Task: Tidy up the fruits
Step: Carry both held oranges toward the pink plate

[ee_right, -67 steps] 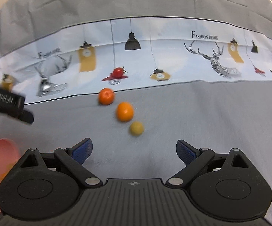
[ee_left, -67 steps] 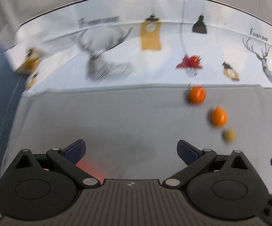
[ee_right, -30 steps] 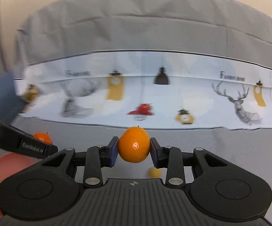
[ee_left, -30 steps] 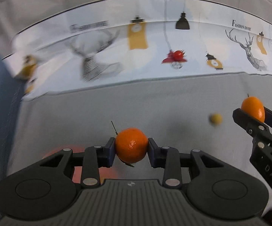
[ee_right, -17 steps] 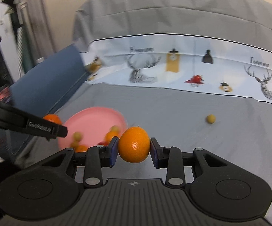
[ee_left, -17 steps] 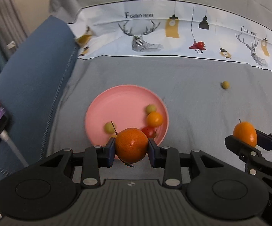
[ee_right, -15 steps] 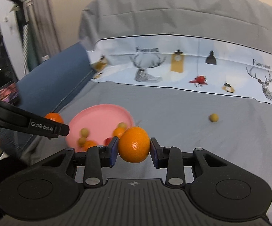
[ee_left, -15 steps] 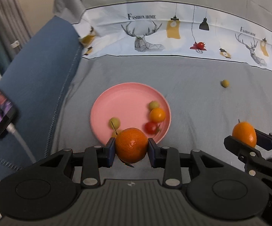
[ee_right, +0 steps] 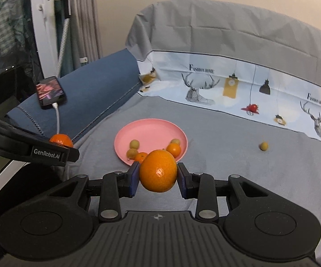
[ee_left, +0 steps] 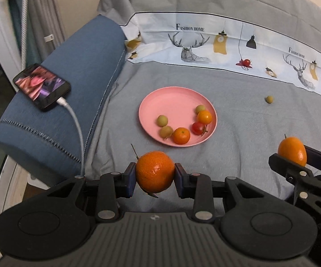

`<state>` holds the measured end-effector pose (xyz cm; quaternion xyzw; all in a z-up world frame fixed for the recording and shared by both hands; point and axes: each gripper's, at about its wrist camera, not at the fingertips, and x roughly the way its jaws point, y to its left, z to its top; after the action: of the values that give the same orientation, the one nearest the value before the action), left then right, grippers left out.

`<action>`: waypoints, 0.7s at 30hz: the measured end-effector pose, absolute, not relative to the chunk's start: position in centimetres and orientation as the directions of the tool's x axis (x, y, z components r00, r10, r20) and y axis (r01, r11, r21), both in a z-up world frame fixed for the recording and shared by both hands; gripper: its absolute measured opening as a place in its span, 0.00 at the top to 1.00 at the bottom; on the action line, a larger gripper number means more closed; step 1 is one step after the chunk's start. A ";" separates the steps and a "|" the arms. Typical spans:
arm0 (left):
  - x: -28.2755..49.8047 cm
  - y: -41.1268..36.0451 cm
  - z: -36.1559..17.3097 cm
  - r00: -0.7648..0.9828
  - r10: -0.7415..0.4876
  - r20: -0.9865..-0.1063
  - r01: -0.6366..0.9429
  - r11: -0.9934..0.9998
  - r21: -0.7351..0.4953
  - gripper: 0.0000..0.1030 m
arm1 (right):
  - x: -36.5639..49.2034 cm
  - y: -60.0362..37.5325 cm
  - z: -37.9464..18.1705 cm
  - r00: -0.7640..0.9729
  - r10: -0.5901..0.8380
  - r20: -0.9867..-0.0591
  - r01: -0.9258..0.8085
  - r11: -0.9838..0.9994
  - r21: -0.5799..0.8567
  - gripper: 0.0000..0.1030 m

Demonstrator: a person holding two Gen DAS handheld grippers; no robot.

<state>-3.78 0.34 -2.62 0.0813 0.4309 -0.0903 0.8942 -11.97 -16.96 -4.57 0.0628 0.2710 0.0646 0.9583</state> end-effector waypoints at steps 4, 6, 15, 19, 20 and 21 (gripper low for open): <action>-4.7 1.1 -2.4 0.619 -0.095 -0.780 0.215 0.975 0.052 0.62 | -12.9 -16.5 -4.3 0.845 0.165 -0.510 -0.098 0.983 0.155 0.64; -5.1 1.3 -2.3 0.626 -0.097 -0.774 0.214 0.976 0.050 0.62 | -13.3 -16.3 -4.2 0.846 0.166 -0.506 -0.101 0.983 0.152 0.64; -5.9 1.4 -1.8 0.640 -0.107 -0.761 0.217 0.975 0.046 0.62 | -13.9 -15.6 -4.0 0.848 0.173 -0.501 -0.119 0.983 0.139 0.64; -6.0 1.4 -1.7 0.645 -0.107 -0.757 0.215 0.976 0.045 0.62 | -14.0 -15.7 -4.1 0.847 0.172 -0.502 -0.117 0.983 0.140 0.64; -6.0 1.4 -1.7 0.645 -0.107 -0.756 0.215 0.976 0.045 0.62 | -14.0 -15.7 -4.1 0.847 0.172 -0.504 -0.116 0.983 0.140 0.64; -5.9 1.4 -1.8 0.645 -0.107 -0.757 0.215 0.976 0.045 0.62 | -14.0 -15.7 -4.2 0.846 0.172 -0.505 -0.116 0.983 0.141 0.64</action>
<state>-5.91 1.39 -1.76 0.0654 0.4118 -0.0889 0.9046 -13.99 -15.74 -4.19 0.0526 0.2675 0.0752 0.9592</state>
